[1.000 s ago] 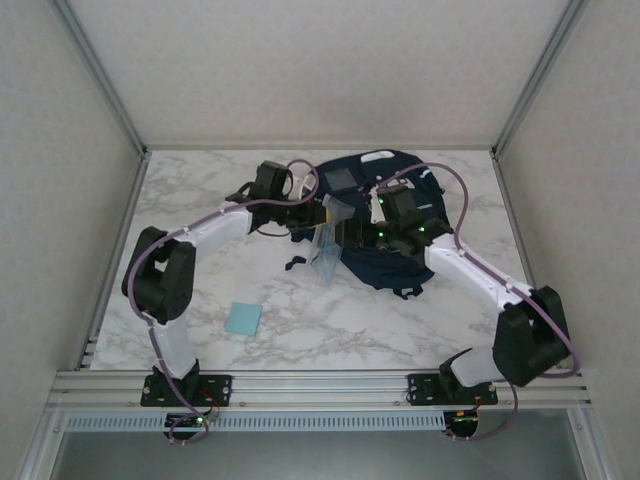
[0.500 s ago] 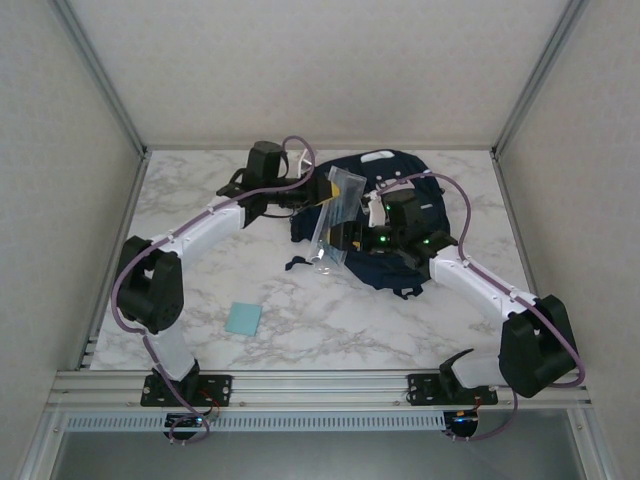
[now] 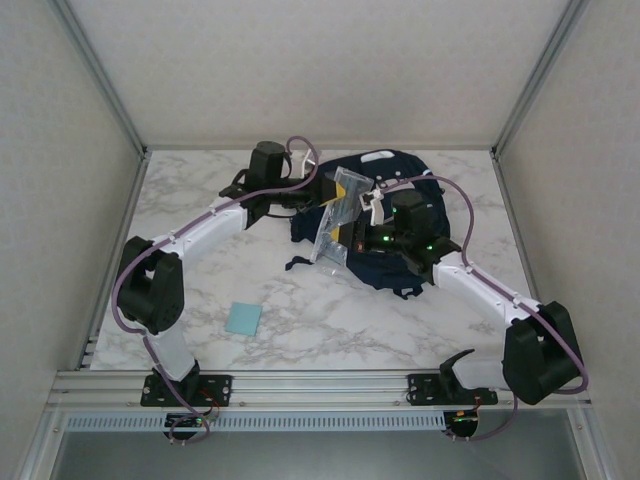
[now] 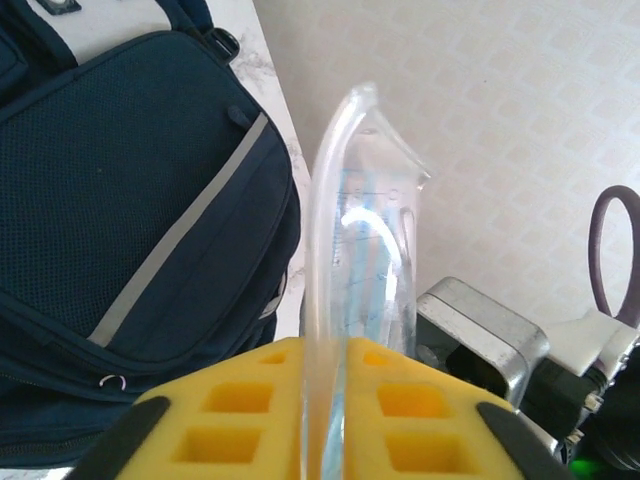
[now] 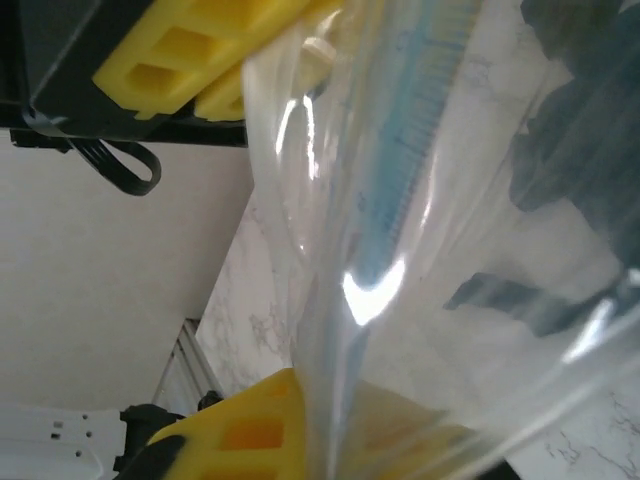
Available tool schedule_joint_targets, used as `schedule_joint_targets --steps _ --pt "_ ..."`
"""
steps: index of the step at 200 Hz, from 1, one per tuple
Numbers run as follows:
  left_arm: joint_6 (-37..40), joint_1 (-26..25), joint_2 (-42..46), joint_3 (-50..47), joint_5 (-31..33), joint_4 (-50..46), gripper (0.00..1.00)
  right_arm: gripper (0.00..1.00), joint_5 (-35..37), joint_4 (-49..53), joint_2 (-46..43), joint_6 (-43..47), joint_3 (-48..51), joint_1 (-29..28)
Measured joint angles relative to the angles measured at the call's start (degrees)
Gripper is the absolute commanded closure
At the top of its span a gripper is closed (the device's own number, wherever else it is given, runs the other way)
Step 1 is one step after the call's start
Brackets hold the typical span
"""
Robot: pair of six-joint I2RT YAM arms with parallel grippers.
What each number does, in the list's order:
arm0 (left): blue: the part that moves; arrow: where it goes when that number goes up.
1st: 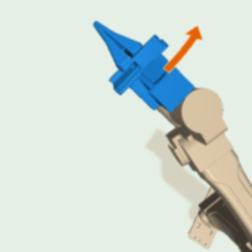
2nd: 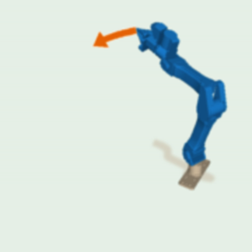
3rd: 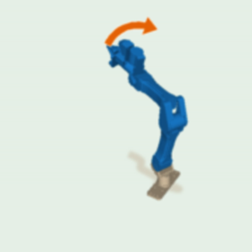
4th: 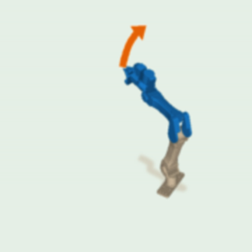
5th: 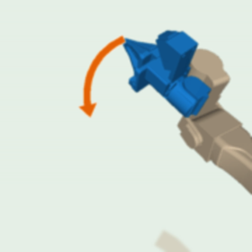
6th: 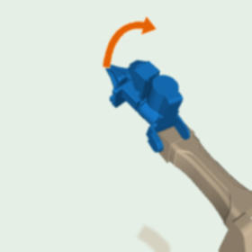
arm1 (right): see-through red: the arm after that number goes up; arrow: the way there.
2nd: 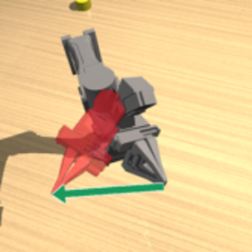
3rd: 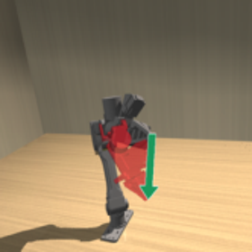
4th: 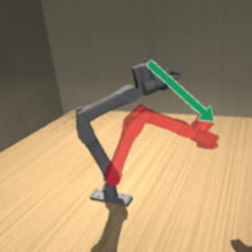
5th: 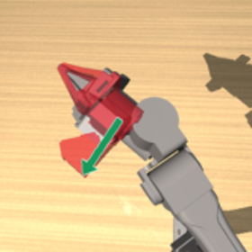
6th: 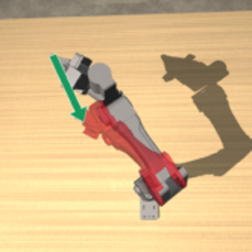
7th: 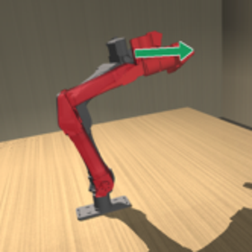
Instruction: Pack books, pencil case, and school supplies into a backpack
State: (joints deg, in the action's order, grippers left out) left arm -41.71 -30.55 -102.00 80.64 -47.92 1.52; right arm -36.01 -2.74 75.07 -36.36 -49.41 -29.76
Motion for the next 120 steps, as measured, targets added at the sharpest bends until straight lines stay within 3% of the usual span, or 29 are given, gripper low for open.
schedule_joint_targets --steps 13,22,40,58,77,120 --pt "0.09 -0.28 0.00 0.13 0.50 -0.31 0.35 1.00 0.20 0.28 -0.07 0.00 0.39 0.07" --pt "0.59 -0.42 0.00 0.24 1.42 -1.16 0.19 1.00 0.20 0.37 -0.24 0.00 0.68 0.28" --pt "3.21 -0.66 0.00 1.16 4.98 -5.35 0.01 1.00 0.79 2.60 -1.73 0.31 1.05 1.40" --pt "6.62 -0.94 0.00 2.38 9.90 -9.86 0.00 1.00 3.96 7.19 -3.78 1.03 0.94 4.04" --pt "11.26 -2.38 0.00 3.87 16.70 -15.17 0.00 1.00 12.02 16.76 -5.60 1.68 -0.76 8.31" --pt "21.11 -10.86 -1.75 8.83 28.33 -22.60 0.04 1.00 27.96 32.26 -9.99 2.21 -2.97 17.88"
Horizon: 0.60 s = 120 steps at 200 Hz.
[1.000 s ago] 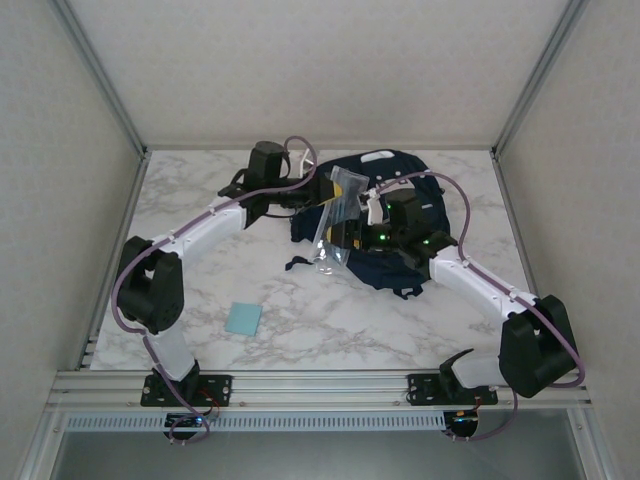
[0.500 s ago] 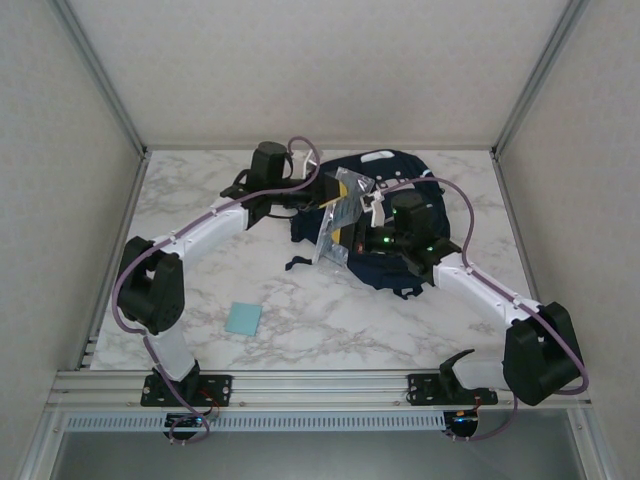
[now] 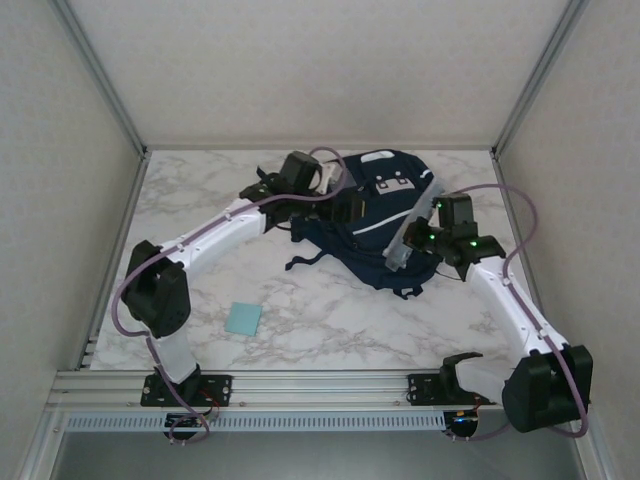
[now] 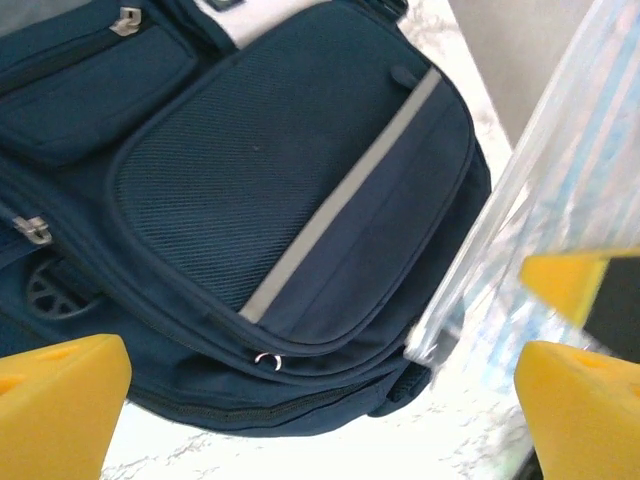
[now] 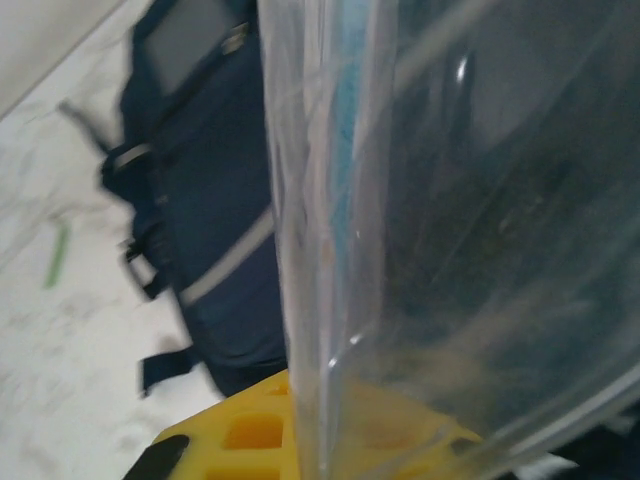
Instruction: Pack books, pencil case, and school supplies into a backpack
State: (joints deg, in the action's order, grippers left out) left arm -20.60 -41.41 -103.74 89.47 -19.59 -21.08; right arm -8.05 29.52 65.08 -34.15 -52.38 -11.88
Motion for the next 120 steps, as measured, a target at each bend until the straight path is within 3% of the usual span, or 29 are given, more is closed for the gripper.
schedule_joint_targets --steps 48,83,104,120 --pt "10.14 -9.33 -11.58 10.47 8.09 -6.34 0.08 1.00 11.78 9.49 -7.54 2.89 -1.99 6.58" --pt "16.26 -13.46 -20.63 19.67 11.39 -12.52 0.15 1.00 16.22 13.66 -9.60 6.49 -4.66 9.14" --pt "18.69 -14.40 -24.13 24.20 12.70 -15.26 0.26 1.00 17.05 14.88 -10.14 7.87 -5.11 9.79" --pt "19.45 -14.38 -26.08 27.06 13.60 -16.65 0.49 1.00 17.00 15.45 -10.23 8.26 -5.11 10.03"
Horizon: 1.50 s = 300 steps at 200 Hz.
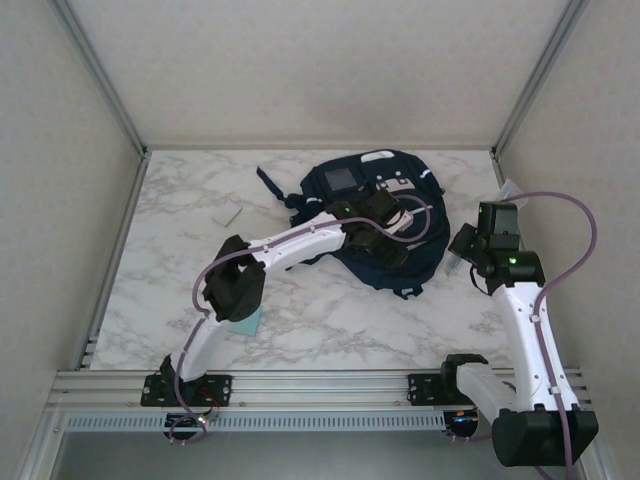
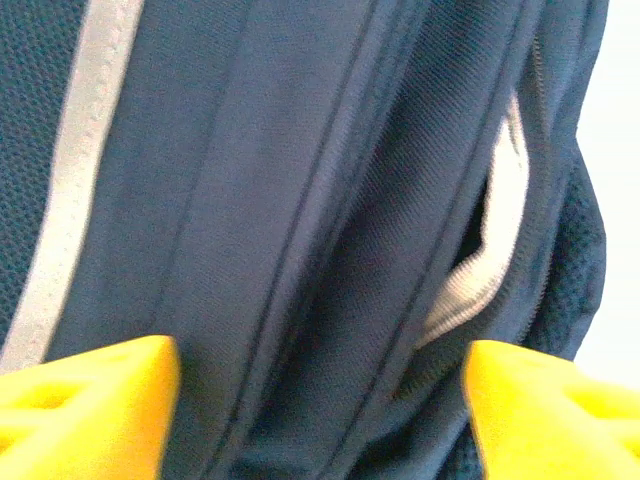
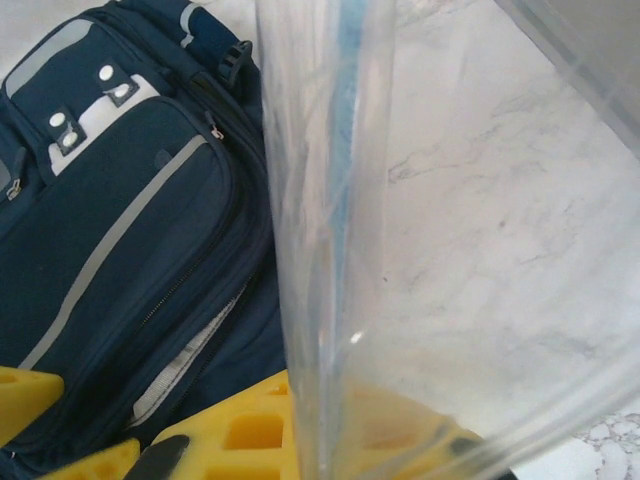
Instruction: Pack books, pencil case, and school supplies into a backpack
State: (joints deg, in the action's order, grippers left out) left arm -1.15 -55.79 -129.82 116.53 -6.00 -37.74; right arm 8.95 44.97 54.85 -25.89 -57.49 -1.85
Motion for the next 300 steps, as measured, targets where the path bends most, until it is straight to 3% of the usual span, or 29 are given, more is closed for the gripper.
schedule_joint_targets --steps 23,41,85,146,198,250,300 --pt "1.20 0.13 -1.46 2.60 0.96 -1.36 0.74 1.00 -0.87 0.57 0.00 0.39 0.00 0.09" --pt "1.22 0.00 -1.64 3.58 1.73 -1.84 1.00 1.00 -1.64 1.11 0.00 0.63 0.00 0.11" --pt "1.11 0.39 -1.62 5.18 0.76 -3.30 1.00 1.00 -5.49 1.16 -0.20 0.07 0.02 0.11" --pt "-3.65 4.33 0.33 5.18 -8.61 -2.89 1.00 1.00 -15.72 -2.62 -1.86 -6.88 4.37 0.11" --pt "-7.08 7.23 2.64 5.18 -12.79 -1.14 1.00 1.00 -21.44 -7.19 -1.33 -12.83 8.92 0.11" --pt "-9.25 8.94 2.75 6.64 -13.92 -0.90 1.00 1.00 -28.79 -24.02 0.94 -25.31 17.42 0.11" --pt "-10.05 9.64 2.75 8.85 -13.81 -0.68 1.00 1.00 -31.04 -44.26 11.17 -36.94 21.18 -0.44"
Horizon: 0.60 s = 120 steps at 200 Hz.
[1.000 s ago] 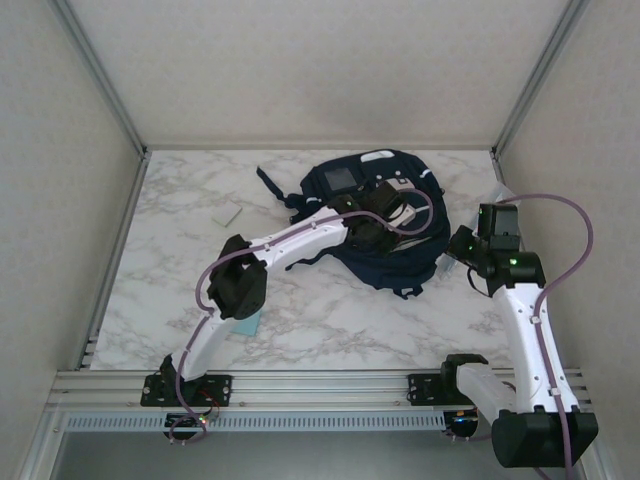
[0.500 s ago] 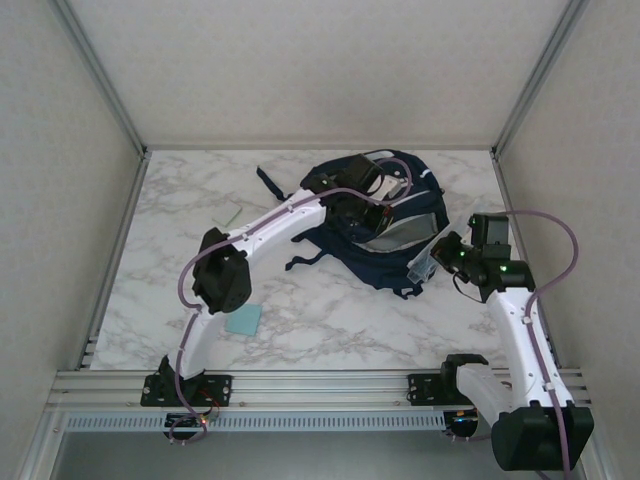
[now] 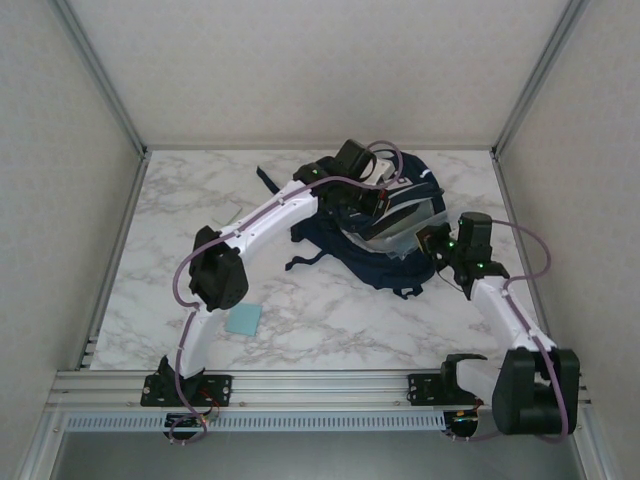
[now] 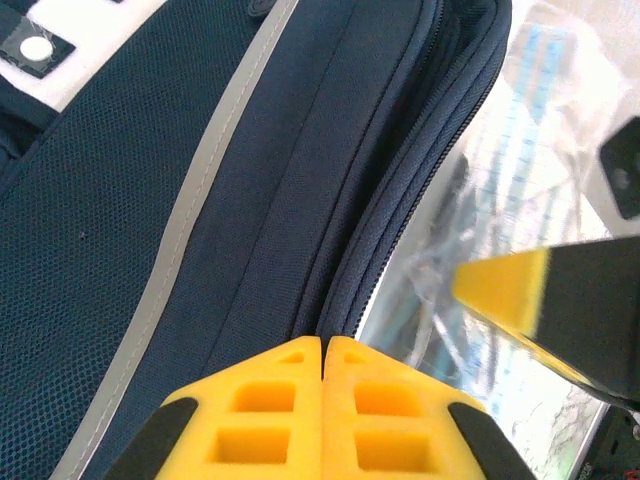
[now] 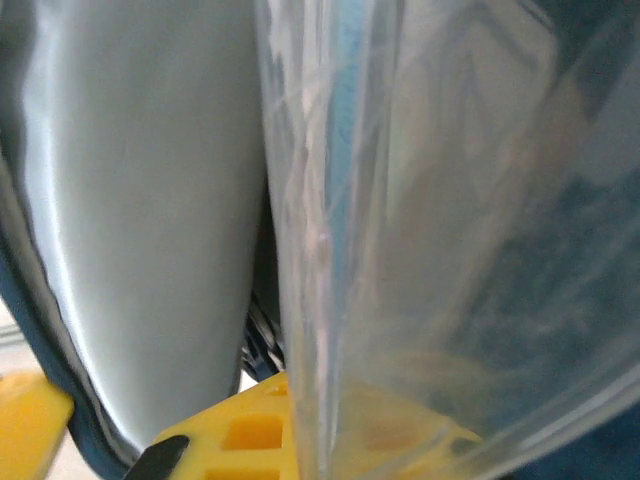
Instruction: Pack books, pencil case, and school supplies into a backpack
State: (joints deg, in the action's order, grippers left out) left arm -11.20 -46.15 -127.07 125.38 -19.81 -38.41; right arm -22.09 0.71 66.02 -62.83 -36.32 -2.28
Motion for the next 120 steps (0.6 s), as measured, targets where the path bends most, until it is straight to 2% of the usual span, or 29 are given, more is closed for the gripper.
schedule_joint_targets --steps 62,88,120 --pt "-0.90 0.02 0.00 0.09 0.17 0.04 1.00 1.00 0.13 -19.12 15.87 -9.14 -2.71 -7.30" --pt "-1.22 0.09 0.00 0.11 0.26 0.44 1.00 1.00 1.29 -24.20 21.90 -12.28 -5.31 -10.60" --pt "-2.08 0.28 0.15 0.22 0.33 1.20 1.00 1.00 3.65 -28.44 27.58 -14.69 -7.28 -11.89"
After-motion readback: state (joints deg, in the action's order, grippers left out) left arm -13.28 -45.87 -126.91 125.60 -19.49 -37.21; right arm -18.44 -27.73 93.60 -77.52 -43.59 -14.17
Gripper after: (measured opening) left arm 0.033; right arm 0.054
